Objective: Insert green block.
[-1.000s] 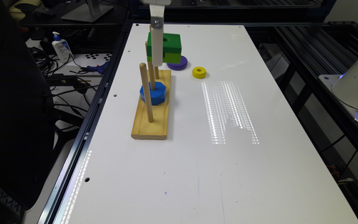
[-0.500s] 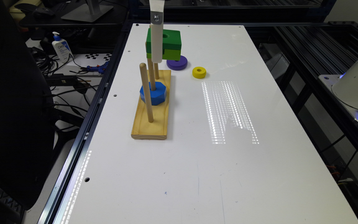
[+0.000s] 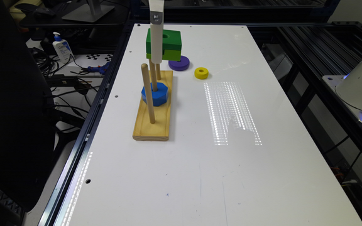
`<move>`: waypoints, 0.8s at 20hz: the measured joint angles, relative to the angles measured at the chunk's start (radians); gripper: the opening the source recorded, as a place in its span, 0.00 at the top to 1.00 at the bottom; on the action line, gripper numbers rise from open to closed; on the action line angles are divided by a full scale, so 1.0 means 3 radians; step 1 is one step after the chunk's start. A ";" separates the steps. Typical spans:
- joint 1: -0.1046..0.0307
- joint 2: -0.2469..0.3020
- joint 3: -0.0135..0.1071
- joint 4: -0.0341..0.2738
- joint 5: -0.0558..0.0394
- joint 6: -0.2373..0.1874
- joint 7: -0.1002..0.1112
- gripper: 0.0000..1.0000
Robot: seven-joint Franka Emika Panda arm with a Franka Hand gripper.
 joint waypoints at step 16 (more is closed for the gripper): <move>0.0002 0.0210 -0.0003 0.0225 -0.0029 -0.0005 0.0000 1.00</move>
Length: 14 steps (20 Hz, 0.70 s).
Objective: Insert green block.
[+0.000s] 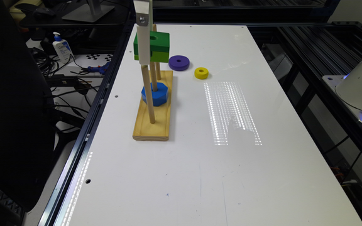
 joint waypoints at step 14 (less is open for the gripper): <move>0.0001 0.0116 0.0000 0.0011 -0.0027 0.0047 0.0003 1.00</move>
